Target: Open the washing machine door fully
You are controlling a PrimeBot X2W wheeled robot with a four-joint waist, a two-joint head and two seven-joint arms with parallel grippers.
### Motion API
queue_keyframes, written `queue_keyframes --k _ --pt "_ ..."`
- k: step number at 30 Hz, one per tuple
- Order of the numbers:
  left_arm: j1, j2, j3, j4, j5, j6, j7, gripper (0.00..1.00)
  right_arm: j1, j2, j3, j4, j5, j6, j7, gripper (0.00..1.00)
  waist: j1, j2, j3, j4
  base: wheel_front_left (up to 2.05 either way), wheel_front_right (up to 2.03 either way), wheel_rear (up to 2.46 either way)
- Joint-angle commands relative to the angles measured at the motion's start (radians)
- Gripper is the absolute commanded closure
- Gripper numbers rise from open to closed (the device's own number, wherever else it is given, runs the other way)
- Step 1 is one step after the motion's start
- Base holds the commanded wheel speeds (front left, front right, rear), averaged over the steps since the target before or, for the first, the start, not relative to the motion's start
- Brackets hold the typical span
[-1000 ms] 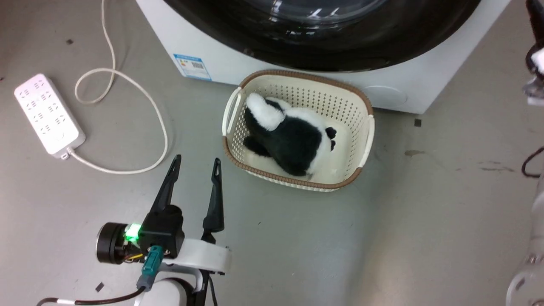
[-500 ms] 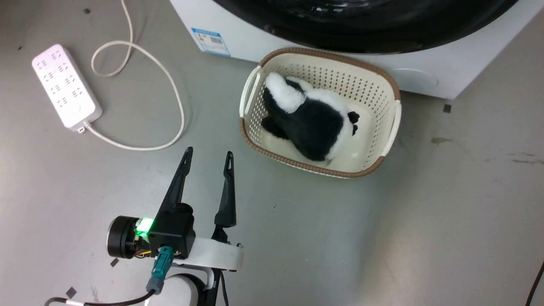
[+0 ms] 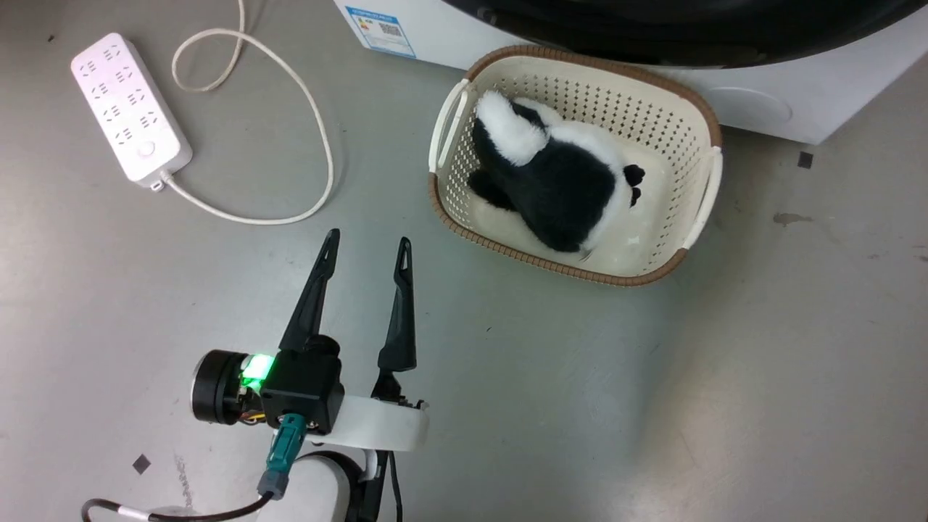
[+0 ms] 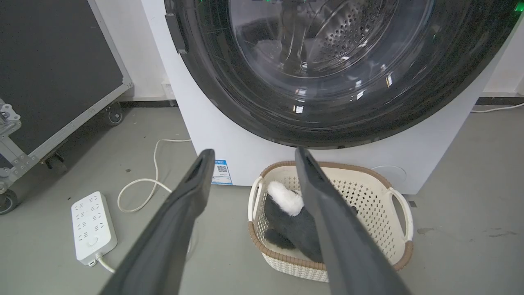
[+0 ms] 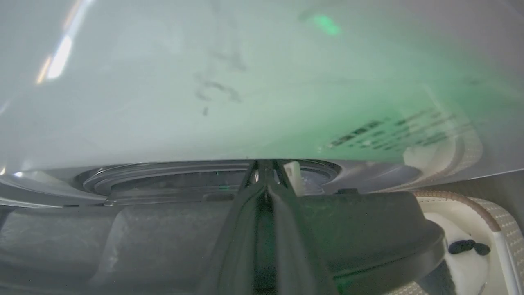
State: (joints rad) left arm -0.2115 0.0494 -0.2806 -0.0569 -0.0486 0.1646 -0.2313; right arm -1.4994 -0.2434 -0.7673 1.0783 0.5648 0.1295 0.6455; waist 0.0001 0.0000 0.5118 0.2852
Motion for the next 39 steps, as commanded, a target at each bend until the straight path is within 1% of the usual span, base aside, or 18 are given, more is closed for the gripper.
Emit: queue_keyframes --k 1,6,9,12,17,24,28,29,30,31,33,34,35,36,39 --pt "-0.022 0.001 -0.006 -0.002 -0.008 0.008 -0.012 0.00 -0.030 0.010 -0.010 0.042 0.008 0.001 0.030 1.00 -0.0001 0.0000 0.000 0.004 0.00 0.00 0.00" --pt "-0.023 0.001 -0.007 0.003 -0.009 0.014 -0.023 0.00 -0.002 -0.001 -0.021 0.088 0.009 0.001 0.071 1.00 -0.0001 0.0000 -0.028 0.007 0.00 0.00 0.00" --pt "-0.019 0.001 -0.005 0.007 -0.007 0.015 -0.029 0.00 0.023 0.006 -0.042 0.108 0.035 0.001 0.103 1.00 -0.0001 0.0000 -0.060 0.002 0.00 0.00 0.00" --pt "-0.005 0.001 -0.001 0.013 -0.005 0.012 -0.030 0.00 0.081 0.023 -0.048 0.099 0.058 0.001 0.127 1.00 -0.0001 0.0000 -0.106 -0.009 0.00 0.00 0.00" --pt "0.025 0.003 0.009 0.028 -0.003 0.005 -0.030 0.00 0.199 0.073 -0.043 0.054 0.093 0.001 0.179 1.00 -0.0001 0.0000 -0.190 -0.027 0.00 0.00 0.00" --pt "0.082 0.014 0.028 0.052 -0.005 -0.004 -0.030 0.00 0.395 0.160 -0.002 -0.058 0.134 0.001 0.270 1.00 -0.0001 0.0000 -0.300 -0.050 0.00 0.00 0.00" --pt "0.117 0.019 0.033 0.062 -0.008 -0.011 -0.030 0.00 0.491 0.187 0.024 -0.126 0.176 0.001 0.323 1.00 -0.0001 0.0000 -0.348 -0.061 0.00 0.00 0.00" --pt "0.117 0.019 0.033 0.062 -0.008 -0.011 -0.030 0.00 0.491 0.187 0.024 -0.126 0.176 0.001 0.323 1.00 -0.0001 0.0000 -0.348 -0.061 0.00 0.00 0.00" --pt "0.133 0.019 0.035 0.067 -0.010 -0.015 -0.030 0.00 0.530 0.192 0.042 -0.153 0.208 0.001 0.350 1.00 -0.0001 0.0000 -0.367 -0.064 0.00 0.00 0.00" --pt "0.133 0.019 0.035 0.067 -0.010 -0.015 -0.030 0.00 0.530 0.192 0.042 -0.153 0.208 0.001 0.350 1.00 -0.0001 0.0000 -0.367 -0.064 0.00 0.00 0.00" --pt "0.145 0.020 0.036 0.072 -0.012 -0.020 -0.030 0.00 0.553 0.192 0.079 -0.144 0.272 0.001 0.376 1.00 -0.0001 0.0000 -0.383 -0.065 0.00 0.00 0.00" --pt "0.151 0.019 0.036 0.075 -0.013 -0.023 -0.030 0.00 0.561 0.193 0.103 -0.138 0.307 0.001 0.381 1.00 -0.0001 0.0000 -0.389 -0.066 0.00 0.00 0.00" --pt "0.161 0.019 0.036 0.080 -0.015 -0.028 -0.030 0.00 0.577 0.193 0.160 -0.125 0.376 0.001 0.381 1.00 -0.0001 0.0000 -0.397 -0.068 0.00 0.00 0.00" --pt "0.161 0.019 0.036 0.080 -0.015 -0.028 -0.030 0.00 0.577 0.193 0.160 -0.125 0.376 0.001 0.381 1.00 -0.0001 0.0000 -0.397 -0.068 0.00 0.00 0.00" --pt "0.168 0.018 0.036 0.087 -0.019 -0.035 -0.030 0.00 0.603 0.193 0.259 -0.112 0.479 0.001 0.372 1.00 -0.0001 0.0000 -0.404 -0.068 0.00 0.00 0.00"
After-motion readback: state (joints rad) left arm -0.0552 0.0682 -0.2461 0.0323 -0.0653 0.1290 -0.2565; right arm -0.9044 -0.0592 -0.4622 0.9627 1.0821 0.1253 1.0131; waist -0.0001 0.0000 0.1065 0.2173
